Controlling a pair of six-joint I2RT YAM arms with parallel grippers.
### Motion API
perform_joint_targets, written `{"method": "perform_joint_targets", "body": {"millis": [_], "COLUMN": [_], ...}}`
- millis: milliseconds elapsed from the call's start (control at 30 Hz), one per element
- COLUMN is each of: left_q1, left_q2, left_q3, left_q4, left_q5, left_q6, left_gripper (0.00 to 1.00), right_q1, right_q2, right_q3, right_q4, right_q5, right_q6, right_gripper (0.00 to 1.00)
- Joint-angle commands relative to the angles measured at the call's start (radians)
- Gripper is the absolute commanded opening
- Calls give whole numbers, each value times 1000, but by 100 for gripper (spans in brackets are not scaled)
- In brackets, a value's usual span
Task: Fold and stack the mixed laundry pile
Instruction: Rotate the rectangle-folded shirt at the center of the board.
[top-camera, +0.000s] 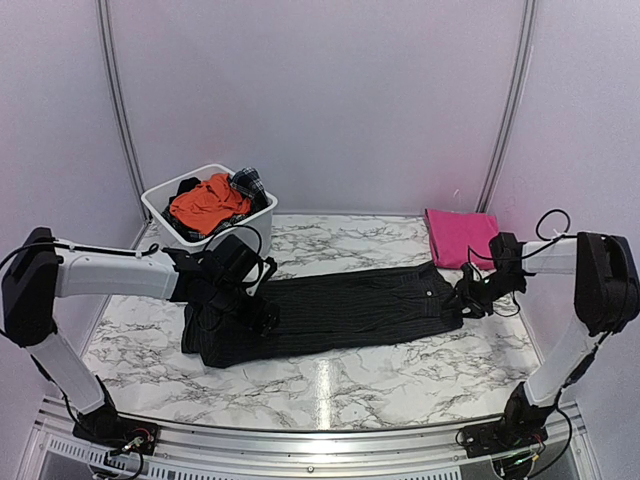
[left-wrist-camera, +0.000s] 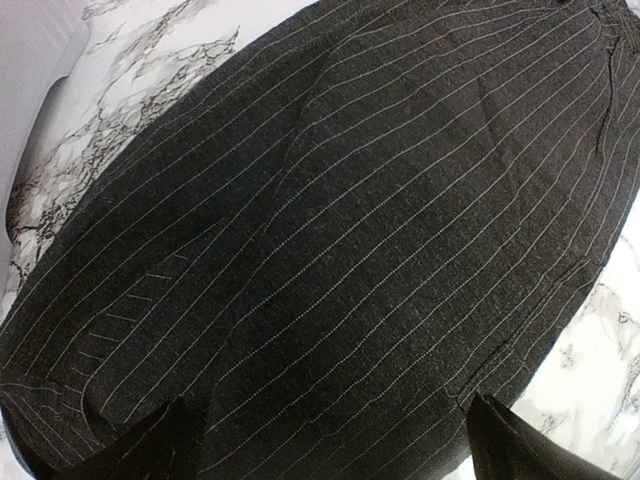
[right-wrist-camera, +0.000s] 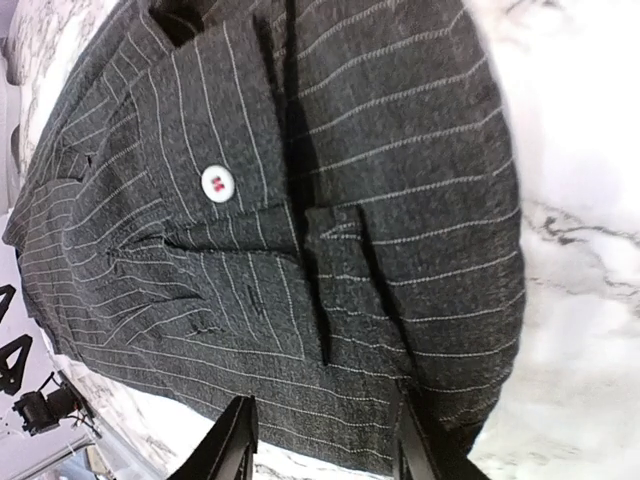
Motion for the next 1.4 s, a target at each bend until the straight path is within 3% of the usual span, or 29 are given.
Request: {"method": "perform_joint_targets", "body": {"millis": [0,167,400,533,733,867,967,1033,1100,1233,1367], "left_q1": [8,35,40,43,66,62,42,40,36,15,6], "left_q2": [-65,6,92,110,99,78,-21,-79,-103,-71,-12], "left_q3": [-7,36,38,5,-24,-19,-28,-31,-32,-32,-18], "left_q4": [-30,-94,-155,-179,-200,-216,-206,-206,-206,-204,-202], "left_q5": [-52,-85,-63,-85,-92,-68,-68,-57,-30,-20,-43], "left_q6": [-42,-49,-60,-60,-37,-36,-51,-85,-118,-179,-255], "left_gripper": [99,99,99,99,99,99,99,99,99,98,96], "right_q1": [18,148,156,157,189,264,318,316,315,348,420], "right_q2": [-49,-18,88,127,-16,-246,-382,-381,-302,-79,70], "right_q3": [87,134,160,96,-126,-281,-158,-43,46,198,277], "right_q4": [4,2,21,19,28,8,-83,-91,-61,24,93], "right_q5": [44,59,125,126,37,-94,-1,76,116,42,-29], "right_q6": [-19,-26,-76,-88,33,150,153,128,103,62,67], "right_gripper": [42,42,46,45,44,44,45,47,46,38,37]}}
